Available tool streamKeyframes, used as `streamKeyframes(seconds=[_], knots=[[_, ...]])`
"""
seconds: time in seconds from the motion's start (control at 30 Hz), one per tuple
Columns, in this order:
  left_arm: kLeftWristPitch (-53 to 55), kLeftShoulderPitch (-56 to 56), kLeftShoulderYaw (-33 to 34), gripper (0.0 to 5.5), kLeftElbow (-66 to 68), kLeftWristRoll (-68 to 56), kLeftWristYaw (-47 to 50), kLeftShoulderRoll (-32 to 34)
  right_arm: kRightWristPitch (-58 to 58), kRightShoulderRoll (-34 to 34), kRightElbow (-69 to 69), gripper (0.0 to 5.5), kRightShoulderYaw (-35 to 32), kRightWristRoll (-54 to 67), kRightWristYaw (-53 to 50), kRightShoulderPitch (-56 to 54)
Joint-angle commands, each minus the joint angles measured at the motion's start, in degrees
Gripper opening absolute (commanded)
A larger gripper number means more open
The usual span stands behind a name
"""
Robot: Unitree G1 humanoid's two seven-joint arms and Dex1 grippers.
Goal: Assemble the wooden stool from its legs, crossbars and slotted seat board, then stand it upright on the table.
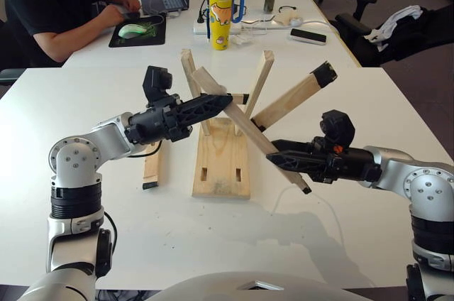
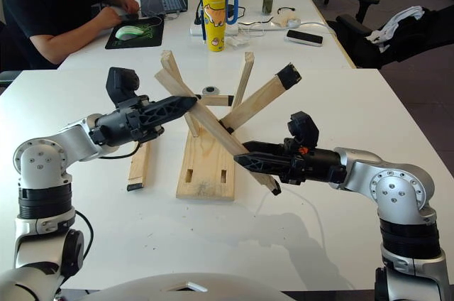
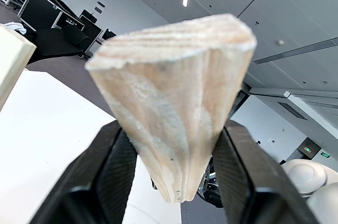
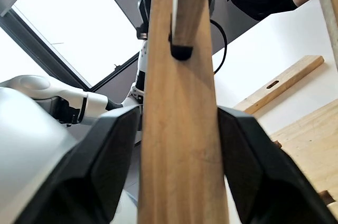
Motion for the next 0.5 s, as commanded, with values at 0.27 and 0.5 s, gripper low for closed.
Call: streamKeyframes(seconds=[0.27,0.5], knots=[[-0.2,3.3,7.5,2.02,4.4,4.8,-5.6,9.7,-9.2,-4.1,-0.8,4.14,3.9,-13.4,6.4,6.1],[1.0,2.2,11.4,2.02,8.8,7.3,-12.8,18.7,-46.3,-3.2,0.4,4.21,23.3,-54.0,3.4,13.8]])
